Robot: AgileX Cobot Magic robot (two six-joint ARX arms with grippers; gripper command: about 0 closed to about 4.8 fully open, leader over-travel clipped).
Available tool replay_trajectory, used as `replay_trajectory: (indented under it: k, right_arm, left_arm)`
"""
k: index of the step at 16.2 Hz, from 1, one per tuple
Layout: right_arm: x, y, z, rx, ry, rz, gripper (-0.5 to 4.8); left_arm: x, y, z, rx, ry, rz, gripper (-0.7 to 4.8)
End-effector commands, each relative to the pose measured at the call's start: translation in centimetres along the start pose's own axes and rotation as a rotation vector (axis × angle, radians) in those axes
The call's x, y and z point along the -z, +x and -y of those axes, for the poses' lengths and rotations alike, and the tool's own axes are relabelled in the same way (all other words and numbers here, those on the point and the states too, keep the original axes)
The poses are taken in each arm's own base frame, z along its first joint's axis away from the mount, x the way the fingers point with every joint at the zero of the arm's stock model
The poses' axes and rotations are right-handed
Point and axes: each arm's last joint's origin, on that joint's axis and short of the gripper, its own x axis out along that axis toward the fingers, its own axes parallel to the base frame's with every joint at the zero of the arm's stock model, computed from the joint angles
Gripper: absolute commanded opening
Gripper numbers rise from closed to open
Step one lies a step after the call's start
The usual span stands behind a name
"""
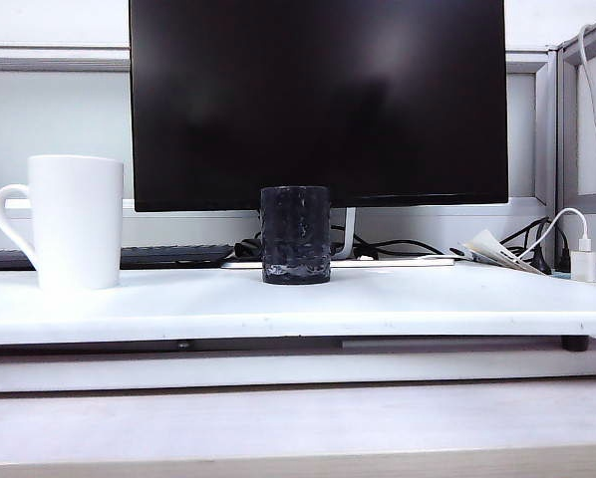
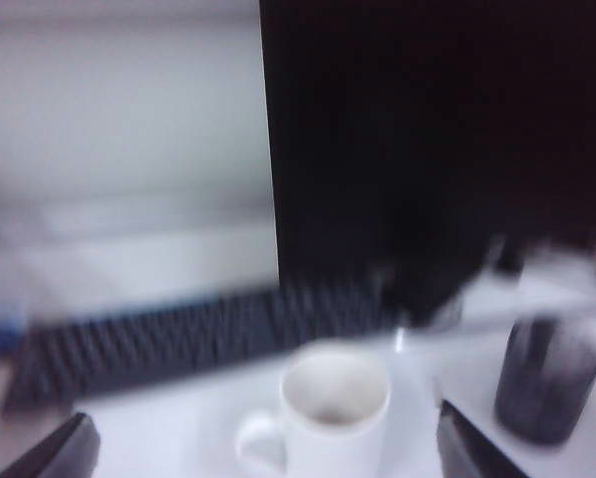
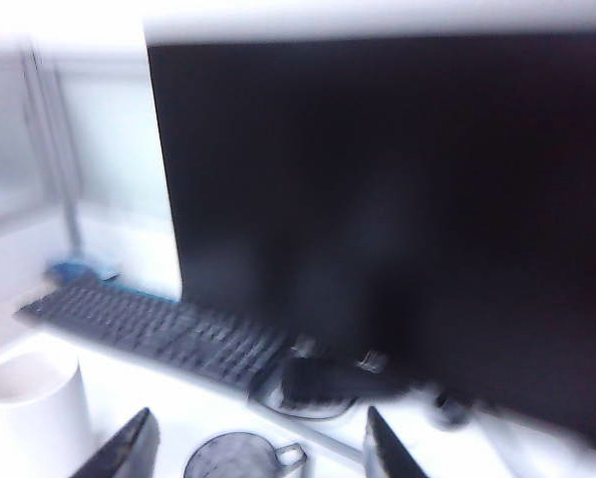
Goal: Carefully pick up the black cup and pour some water from the black cup into the white cup.
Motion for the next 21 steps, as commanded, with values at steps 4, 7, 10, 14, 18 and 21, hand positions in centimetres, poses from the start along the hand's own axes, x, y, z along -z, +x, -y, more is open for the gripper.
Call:
replay_trajectory:
  k: [4, 7, 10, 14, 18, 21]
  right_arm:
    - [-0.4, -13.1, -1.8, 0.086, -0.046, -0.064, 2.66]
    - [3.6, -15.1, -2.0, 0.085, 0.092, -0.15, 2.66]
    - [7.9, -14.4, -2.1, 0.017, 0.256, -0.111, 2.65]
    - [12.3, -12.3, -1.9, -0.036, 0.3, -0.156, 2.64]
    - [17.1, -10.9, -1.5, 0.004, 0.27, -0.2, 2.64]
    - [19.8, -10.4, -1.1, 0.088, 0.233, -0.196, 2.62]
  left_arm:
    - [0.9, -6.1, 0.3, 0.034, -0.08, 0.102, 4.79]
    - [2.5, -6.3, 0.6, 0.099, -0.203, -0.048, 4.79]
    - [4.4, -5.2, 0.9, 0.216, -0.282, -0.163, 4.79]
    - [6.7, -3.7, 1.0, 0.244, -0.311, -0.244, 4.79]
    - [9.8, -1.0, 0.9, 0.233, -0.356, -0.23, 4.79]
    - [12.7, 0.6, 0.6, 0.16, -0.355, -0.239, 4.79]
